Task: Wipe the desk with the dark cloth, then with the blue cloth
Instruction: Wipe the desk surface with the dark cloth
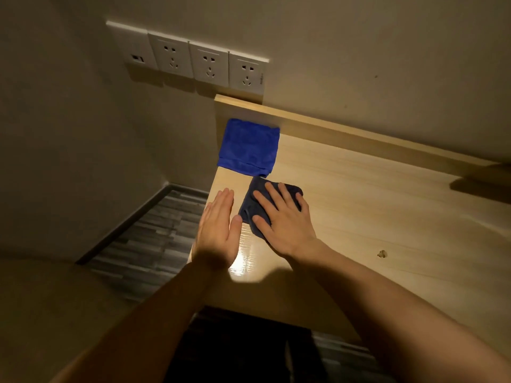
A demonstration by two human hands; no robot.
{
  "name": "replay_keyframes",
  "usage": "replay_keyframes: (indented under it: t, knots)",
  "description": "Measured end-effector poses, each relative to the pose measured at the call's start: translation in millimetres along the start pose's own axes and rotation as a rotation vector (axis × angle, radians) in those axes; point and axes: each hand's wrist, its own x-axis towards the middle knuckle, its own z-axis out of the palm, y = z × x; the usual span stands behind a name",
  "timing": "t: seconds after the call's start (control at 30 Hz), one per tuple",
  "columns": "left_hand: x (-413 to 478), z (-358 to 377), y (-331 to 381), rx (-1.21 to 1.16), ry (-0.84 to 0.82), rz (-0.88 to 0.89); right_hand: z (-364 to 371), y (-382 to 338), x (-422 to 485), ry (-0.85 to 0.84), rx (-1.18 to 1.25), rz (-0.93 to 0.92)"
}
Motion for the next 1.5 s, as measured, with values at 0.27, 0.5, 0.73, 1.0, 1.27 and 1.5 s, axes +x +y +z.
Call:
replay_keyframes:
  t: [0.27, 0.5, 0.73, 1.0, 1.27, 1.5]
  knots:
    - [8, -25, -2, -0.444, 0.040, -0.165, -4, -56, 4, -0.028, 0.177, -0.058]
    - [41, -3, 20, 0.264, -0.189, 0.302, -20, 60, -86, 0.190, 0.134, 0.290]
    - [45, 22, 20, 0.576, -0.323, 0.297, -10, 130, -173, 0.130, 0.040, 0.485]
    - [35, 20, 13, 0.648, -0.325, 0.344, 13, 147, -176, 0.117, 0.045, 0.550]
    - [-4, 12, 4, 0.645, -0.350, 0.336, 17, 149, -177, 0.138, -0.004, 0.540]
    - [-63, 5, -9, 0.637, -0.342, 0.324, 16, 148, -178, 0.140, -0.001, 0.536]
